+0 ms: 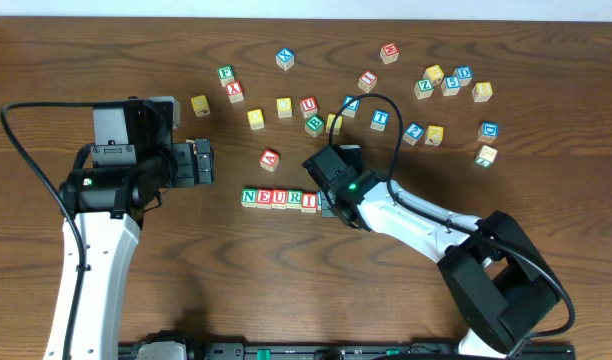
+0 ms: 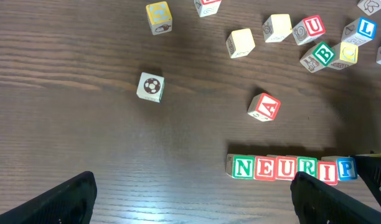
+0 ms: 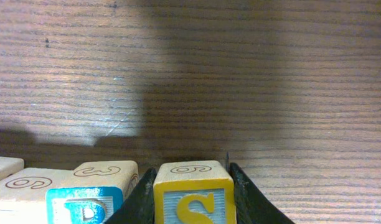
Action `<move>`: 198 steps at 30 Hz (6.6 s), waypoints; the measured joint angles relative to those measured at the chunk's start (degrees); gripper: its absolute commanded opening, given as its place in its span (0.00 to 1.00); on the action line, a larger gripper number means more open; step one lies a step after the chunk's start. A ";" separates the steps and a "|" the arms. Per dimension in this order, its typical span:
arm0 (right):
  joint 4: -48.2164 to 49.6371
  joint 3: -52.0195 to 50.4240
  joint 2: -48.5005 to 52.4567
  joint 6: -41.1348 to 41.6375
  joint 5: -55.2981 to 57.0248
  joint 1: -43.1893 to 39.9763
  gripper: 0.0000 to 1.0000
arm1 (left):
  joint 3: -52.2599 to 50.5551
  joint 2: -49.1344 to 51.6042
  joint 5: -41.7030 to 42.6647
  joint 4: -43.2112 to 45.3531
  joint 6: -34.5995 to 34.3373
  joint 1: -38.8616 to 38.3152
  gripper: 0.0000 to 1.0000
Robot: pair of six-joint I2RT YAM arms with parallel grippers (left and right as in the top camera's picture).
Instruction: Spell out NEURIPS
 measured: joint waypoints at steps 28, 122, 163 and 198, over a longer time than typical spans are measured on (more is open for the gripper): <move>1.62 0.00 0.35 0.00 1.46 0.00 0.43 | 0.00 0.00 0.00 0.00 0.00 0.00 0.98; -4.44 -0.07 0.57 6.36 9.35 -0.94 0.19 | 0.00 0.00 0.00 0.00 0.00 0.00 0.98; 0.31 -0.04 -3.65 -4.66 -3.78 7.04 0.01 | 0.00 0.00 0.00 0.00 0.00 0.00 0.98; 0.09 -0.04 -0.37 -4.83 -5.38 12.48 0.01 | 0.00 0.00 0.00 0.00 0.00 0.00 0.98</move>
